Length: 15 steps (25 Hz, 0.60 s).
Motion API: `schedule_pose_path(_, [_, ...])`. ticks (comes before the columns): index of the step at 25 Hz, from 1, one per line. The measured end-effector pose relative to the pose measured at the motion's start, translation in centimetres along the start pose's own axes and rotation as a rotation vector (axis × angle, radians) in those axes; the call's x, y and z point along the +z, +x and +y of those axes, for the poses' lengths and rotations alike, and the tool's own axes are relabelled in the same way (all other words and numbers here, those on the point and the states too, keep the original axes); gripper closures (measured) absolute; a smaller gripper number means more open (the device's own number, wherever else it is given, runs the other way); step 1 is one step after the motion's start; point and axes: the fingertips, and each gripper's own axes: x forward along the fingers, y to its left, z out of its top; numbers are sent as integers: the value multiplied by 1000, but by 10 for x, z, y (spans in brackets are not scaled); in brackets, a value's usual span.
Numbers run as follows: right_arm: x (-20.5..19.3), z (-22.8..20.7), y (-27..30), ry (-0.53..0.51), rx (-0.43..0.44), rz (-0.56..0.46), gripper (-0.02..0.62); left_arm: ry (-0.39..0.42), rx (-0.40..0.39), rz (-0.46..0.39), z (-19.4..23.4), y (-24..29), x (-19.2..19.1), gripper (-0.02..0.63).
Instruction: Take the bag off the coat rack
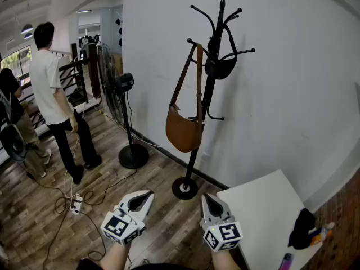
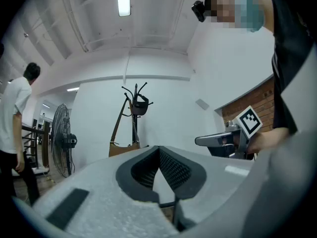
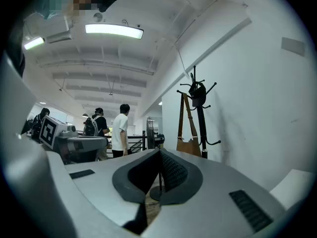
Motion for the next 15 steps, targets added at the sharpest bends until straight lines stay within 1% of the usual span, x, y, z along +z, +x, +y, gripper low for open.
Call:
schedule_pose_path(3, [-2,-3,-2,8,14,1,597,-5,-14,5,-9,3,-2,600])
schedule_pose_path(5, [-2,-4,-2,15,33,-10,597,-2,-27,-7,-15,5,-4,600])
schedule_pose_path(10, [-2,-9,-2,-4,43,-34,594,-21,-23,-16,-20,6,-10,598])
schedule_pose_path(11, [-2,-9,-2,-2,44,-37,594,-27,-26,-18,-21,6,-12,526])
schedule_pose_path(12, [-3,-10,-1,-1,44,-40,594,-32,-27,-20,-20,7,-14,423])
schedule_pose_path(13, [-3,-10,0,-1,45,-42,598,-36,-24,-19,-19,9,-17,390])
schedule_pose_path(14, [-3,-10,2,-2,49,-45,570,-40,-17,-13,-16,10,-18,379])
schedule_pose_path(15, [-4,-9,5,0,56,-47,518,-44,-11,-6,-14,13,-19,347])
